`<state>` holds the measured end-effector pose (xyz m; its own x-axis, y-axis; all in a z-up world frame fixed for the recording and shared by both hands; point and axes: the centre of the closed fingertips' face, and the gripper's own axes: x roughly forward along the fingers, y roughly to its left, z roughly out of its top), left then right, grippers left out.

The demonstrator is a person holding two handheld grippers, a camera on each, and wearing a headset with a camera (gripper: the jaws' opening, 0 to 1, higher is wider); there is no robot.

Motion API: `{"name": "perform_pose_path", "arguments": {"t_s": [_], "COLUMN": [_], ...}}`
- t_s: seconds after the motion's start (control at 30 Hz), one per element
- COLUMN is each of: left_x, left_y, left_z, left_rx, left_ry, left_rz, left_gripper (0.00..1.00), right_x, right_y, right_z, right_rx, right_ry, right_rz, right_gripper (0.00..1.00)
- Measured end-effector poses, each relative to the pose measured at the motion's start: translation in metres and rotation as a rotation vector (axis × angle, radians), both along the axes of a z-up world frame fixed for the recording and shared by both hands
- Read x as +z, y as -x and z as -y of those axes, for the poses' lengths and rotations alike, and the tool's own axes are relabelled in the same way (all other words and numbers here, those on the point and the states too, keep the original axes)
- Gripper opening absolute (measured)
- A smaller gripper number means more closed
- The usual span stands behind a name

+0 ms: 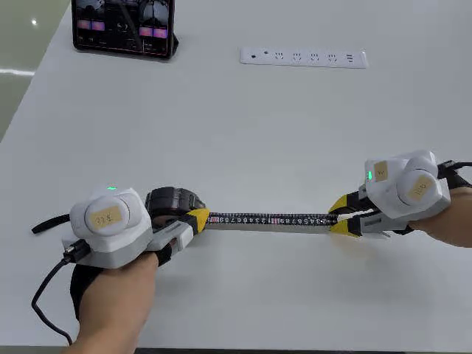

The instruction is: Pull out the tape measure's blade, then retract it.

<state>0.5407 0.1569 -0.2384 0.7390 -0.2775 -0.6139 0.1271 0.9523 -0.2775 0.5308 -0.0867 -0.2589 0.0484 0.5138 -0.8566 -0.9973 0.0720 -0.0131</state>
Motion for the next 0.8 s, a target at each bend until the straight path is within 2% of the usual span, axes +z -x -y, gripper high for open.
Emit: {"name": "perform_pose_path", "arguments": {"t_s": [0.8], "left_x": [0.0], "left_y": [0.0], "left_z": [-0.001], "left_rx": [-0.006], "left_ry": [0.017], "left_rz": [-0.002], "left_gripper": [0.56], "right_x": [0.0], "right_y": [-0.001], "right_z": [-0.031], "right_rx": [0.022], "right_ry": [-0.032], "right_rz": [-0.015], "right_gripper": [0.1]}}
